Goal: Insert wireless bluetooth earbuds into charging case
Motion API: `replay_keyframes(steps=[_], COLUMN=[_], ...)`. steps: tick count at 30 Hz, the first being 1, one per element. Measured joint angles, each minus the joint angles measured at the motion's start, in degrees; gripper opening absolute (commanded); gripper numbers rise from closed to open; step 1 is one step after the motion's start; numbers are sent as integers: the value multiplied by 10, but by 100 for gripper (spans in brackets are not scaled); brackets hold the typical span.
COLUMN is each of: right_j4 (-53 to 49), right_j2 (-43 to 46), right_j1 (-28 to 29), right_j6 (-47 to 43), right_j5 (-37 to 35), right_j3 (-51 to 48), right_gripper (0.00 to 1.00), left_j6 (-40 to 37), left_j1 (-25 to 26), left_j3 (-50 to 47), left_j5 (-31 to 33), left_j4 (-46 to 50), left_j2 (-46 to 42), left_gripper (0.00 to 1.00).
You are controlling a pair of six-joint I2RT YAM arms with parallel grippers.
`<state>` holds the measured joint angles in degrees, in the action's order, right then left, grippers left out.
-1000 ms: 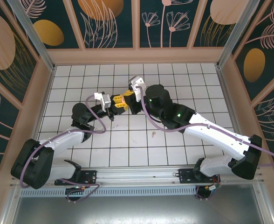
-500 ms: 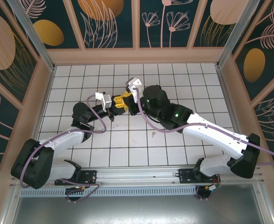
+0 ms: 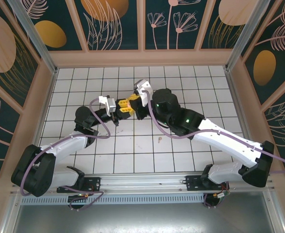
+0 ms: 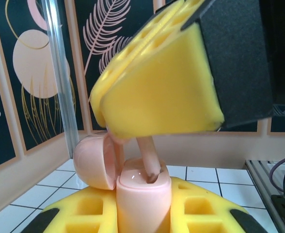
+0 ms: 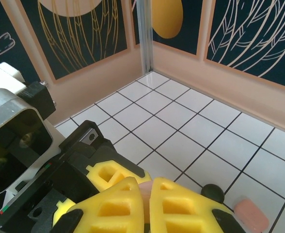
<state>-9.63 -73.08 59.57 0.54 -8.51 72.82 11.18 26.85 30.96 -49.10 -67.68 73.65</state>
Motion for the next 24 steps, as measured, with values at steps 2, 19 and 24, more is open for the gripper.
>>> replay_keyframes(steps=[2,19,24], right_j4=[0,0,3], right_j2=[9,39,34], right_j1=[0,0,0], right_j6=[3,20,24], right_j5=[0,11,11], right_j3=[0,-18,-26], right_gripper=[8,9,8], left_j6=[0,-3,-4], left_j1=[2,6,6], left_j3=[0,8,11], left_j5=[-1,-14,-15], left_j4=[-2,-2,-2], left_j2=[0,-1,-1], left_gripper=[0,0,0])
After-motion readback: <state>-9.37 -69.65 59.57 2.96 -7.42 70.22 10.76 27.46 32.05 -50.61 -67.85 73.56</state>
